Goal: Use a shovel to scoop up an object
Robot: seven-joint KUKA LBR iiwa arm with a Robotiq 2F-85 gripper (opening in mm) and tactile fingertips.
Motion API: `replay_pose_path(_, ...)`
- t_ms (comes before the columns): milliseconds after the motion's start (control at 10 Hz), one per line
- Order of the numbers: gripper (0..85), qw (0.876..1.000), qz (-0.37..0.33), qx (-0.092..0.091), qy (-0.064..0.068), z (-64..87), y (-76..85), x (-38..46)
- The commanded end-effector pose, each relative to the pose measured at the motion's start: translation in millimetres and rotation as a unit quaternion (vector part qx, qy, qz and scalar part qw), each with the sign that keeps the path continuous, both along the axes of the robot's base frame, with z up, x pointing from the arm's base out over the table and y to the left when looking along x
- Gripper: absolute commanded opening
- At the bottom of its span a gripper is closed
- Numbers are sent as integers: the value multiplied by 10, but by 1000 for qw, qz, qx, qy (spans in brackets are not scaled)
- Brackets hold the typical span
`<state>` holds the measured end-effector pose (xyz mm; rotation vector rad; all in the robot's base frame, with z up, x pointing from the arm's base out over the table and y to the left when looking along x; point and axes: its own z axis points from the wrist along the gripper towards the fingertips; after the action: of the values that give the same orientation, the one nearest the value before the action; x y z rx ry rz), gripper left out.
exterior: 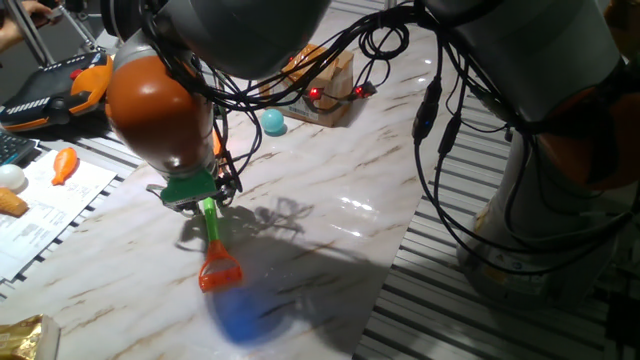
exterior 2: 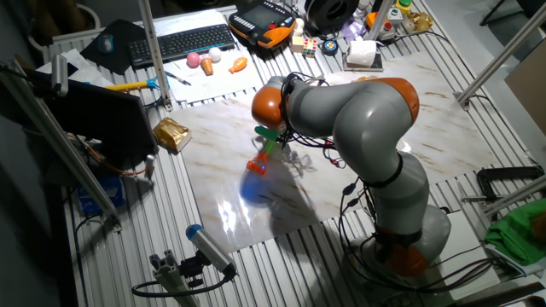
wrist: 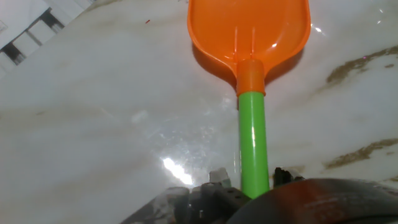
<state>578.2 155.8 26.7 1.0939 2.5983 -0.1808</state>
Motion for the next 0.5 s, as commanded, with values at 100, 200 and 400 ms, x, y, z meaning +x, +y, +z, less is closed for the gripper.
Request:
replay_pose_path(100, 337, 1000, 2, -1, 1, -6, -5, -3)
replay_pose_path(200, 247, 1000, 3, -3, 2, -8, -7, -3)
replay_pose_path(400, 7, 1000, 9, -7, 6, 18, -11, -9)
